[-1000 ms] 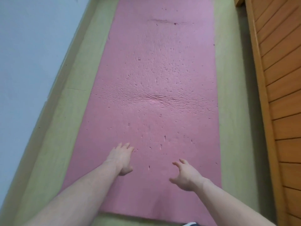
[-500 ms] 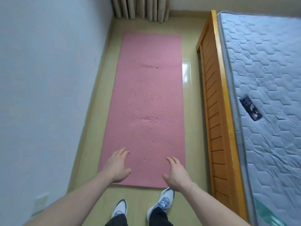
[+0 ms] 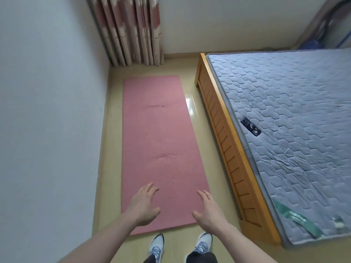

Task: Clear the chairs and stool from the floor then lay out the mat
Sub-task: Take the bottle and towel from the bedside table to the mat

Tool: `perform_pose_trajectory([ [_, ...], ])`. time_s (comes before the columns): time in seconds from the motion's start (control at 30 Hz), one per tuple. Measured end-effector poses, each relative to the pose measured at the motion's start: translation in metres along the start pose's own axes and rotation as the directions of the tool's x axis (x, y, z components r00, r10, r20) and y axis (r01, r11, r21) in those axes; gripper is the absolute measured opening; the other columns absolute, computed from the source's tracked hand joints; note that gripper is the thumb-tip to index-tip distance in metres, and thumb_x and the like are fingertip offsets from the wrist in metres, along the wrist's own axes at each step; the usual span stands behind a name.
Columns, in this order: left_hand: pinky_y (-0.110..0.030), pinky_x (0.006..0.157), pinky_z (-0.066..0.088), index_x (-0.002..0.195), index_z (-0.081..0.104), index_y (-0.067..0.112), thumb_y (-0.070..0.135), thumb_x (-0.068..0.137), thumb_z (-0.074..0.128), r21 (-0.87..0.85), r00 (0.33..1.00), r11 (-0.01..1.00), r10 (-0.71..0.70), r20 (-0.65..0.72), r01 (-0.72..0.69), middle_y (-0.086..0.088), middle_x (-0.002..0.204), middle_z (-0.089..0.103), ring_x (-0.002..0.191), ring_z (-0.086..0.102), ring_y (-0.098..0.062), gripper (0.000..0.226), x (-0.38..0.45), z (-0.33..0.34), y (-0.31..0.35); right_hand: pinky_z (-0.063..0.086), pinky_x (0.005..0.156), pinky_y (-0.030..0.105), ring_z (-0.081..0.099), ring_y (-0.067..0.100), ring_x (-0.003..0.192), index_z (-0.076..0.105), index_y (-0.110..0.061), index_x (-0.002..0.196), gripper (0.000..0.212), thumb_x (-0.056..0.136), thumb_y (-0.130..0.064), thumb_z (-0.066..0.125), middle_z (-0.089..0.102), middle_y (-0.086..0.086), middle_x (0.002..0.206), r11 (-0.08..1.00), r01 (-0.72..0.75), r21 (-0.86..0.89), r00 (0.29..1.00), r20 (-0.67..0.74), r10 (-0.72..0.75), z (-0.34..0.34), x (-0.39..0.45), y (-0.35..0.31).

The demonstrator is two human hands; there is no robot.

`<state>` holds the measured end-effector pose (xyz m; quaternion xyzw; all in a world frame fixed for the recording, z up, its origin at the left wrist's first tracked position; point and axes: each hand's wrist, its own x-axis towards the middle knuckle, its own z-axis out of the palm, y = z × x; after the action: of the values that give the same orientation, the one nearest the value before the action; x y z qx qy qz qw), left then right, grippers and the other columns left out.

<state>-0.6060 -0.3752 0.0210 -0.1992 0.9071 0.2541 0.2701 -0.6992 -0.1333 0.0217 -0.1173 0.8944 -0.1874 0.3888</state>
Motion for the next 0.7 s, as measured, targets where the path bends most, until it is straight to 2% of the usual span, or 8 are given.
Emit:
perform_pose_trajectory([
  [0.1,-0.035,0.122,0.023,0.153,0.033,0.03,0.043,0.082,0.059,0.03,0.999,0.998,0.051,-0.006,-0.051,0.005,0.167,0.013,0.152,0.019,-0.018,0.077,-0.017,-0.012,0.006,0.036,0.117,0.039,0.03,0.018,0.149,0.02,-0.034,0.159,0.079,0.091,-0.038,0.06,0.008,-0.012,0.168,0.999,-0.022,0.049,0.999,-0.023,0.023,0.003,-0.035,0.005],
  [0.23,-0.036,0.122,0.024,0.151,0.036,0.032,0.044,0.082,0.06,0.079,0.986,0.984,0.165,-0.025,-0.162,0.008,0.166,0.016,0.151,0.02,-0.016,0.074,-0.023,-0.021,0.055,0.03,0.121,0.037,0.024,0.014,0.152,0.019,-0.032,0.16,0.08,0.092,-0.041,0.06,0.013,-0.011,0.168,0.99,-0.063,0.127,0.994,-0.084,0.074,-0.012,-0.074,0.035],
  [0.37,-0.036,0.121,0.025,0.15,0.037,0.034,0.047,0.087,0.06,0.171,0.939,0.926,0.343,-0.006,-0.337,0.01,0.166,0.016,0.151,0.02,-0.015,0.068,-0.025,-0.006,0.161,0.027,0.121,0.031,0.029,0.013,0.149,0.022,-0.028,0.16,0.078,0.093,-0.04,0.061,0.022,-0.01,0.165,0.962,-0.087,0.258,0.973,-0.186,0.138,-0.046,-0.128,0.097],
  [0.47,-0.037,0.12,0.027,0.15,0.036,0.035,0.043,0.089,0.061,0.21,0.889,0.866,0.455,0.046,-0.454,0.011,0.166,0.017,0.15,0.023,-0.017,0.067,-0.036,0.018,0.249,0.024,0.123,0.031,0.026,0.012,0.151,0.022,-0.031,0.16,0.081,0.092,-0.045,0.063,0.018,-0.012,0.166,0.936,-0.119,0.33,0.947,-0.244,0.207,-0.067,-0.173,0.156],
  [0.5,-0.038,0.12,0.027,0.151,0.036,0.035,0.042,0.089,0.061,0.223,0.855,0.828,0.514,0.064,-0.514,0.01,0.166,0.017,0.149,0.024,-0.018,0.067,-0.042,0.039,0.298,0.023,0.123,0.031,0.025,0.012,0.151,0.022,-0.032,0.159,0.081,0.091,-0.045,0.064,0.017,-0.013,0.166,0.919,-0.132,0.371,0.928,-0.281,0.247,-0.076,-0.2,0.194],
  [0.7,-0.039,0.12,0.028,0.15,0.037,0.037,0.046,0.084,0.067,0.249,0.706,0.667,0.698,0.121,-0.702,0.009,0.165,0.02,0.149,0.023,-0.02,0.073,-0.087,0.112,0.467,0.023,0.123,0.031,0.024,0.017,0.152,0.022,-0.028,0.16,0.081,0.091,-0.042,0.063,0.015,-0.008,0.167,0.874,-0.219,0.433,0.842,-0.369,0.394,-0.115,-0.294,0.34],
])
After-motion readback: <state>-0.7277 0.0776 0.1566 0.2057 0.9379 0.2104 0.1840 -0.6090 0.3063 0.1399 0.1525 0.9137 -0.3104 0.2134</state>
